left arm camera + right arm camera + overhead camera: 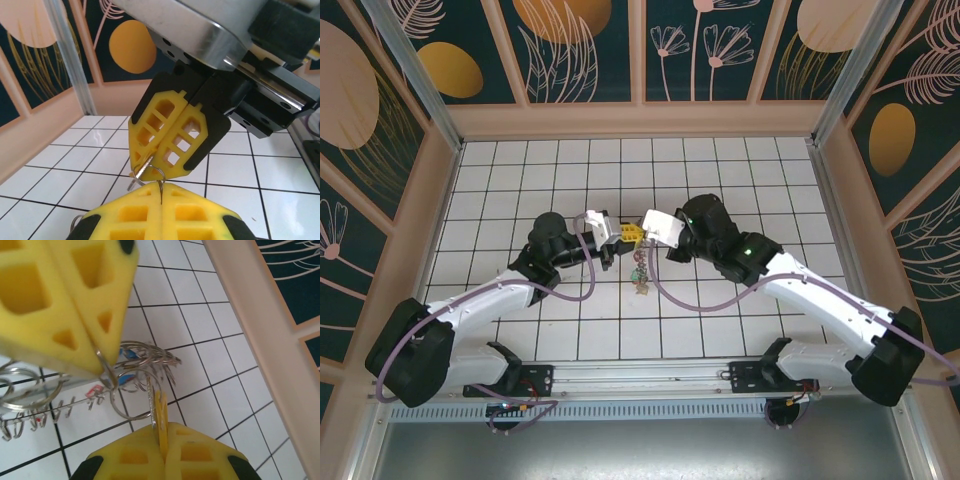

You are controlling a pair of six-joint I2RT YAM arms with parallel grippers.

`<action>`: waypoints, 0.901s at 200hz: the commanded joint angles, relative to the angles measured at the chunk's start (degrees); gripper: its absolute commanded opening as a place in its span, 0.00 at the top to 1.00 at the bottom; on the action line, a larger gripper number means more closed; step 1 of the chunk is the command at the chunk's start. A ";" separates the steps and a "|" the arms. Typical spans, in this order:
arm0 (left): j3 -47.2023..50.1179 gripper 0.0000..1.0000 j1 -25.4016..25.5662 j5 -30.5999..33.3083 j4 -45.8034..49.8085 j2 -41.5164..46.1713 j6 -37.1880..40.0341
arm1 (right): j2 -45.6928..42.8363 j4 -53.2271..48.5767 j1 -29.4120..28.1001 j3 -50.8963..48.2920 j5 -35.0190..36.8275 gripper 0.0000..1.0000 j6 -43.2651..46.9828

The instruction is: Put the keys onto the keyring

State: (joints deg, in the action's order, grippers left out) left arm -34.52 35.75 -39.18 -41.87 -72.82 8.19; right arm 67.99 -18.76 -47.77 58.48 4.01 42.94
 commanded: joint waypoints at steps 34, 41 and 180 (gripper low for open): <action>0.86 1.00 0.36 2.20 -6.39 -0.37 -3.63 | -2.20 14.22 0.04 -2.87 8.19 1.00 -6.51; 0.71 1.00 0.33 2.42 -6.15 -0.57 -3.88 | -3.59 17.45 0.04 -4.69 8.41 1.00 -6.71; -2.83 0.52 0.38 -2.46 -1.29 1.22 -8.82 | -6.98 34.34 -0.14 -12.86 3.41 1.00 15.00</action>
State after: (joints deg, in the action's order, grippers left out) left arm -35.27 36.03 -41.52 -46.59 -74.76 -0.75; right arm 61.56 10.70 -48.31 45.01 9.19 49.67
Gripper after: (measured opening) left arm 0.474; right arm 0.051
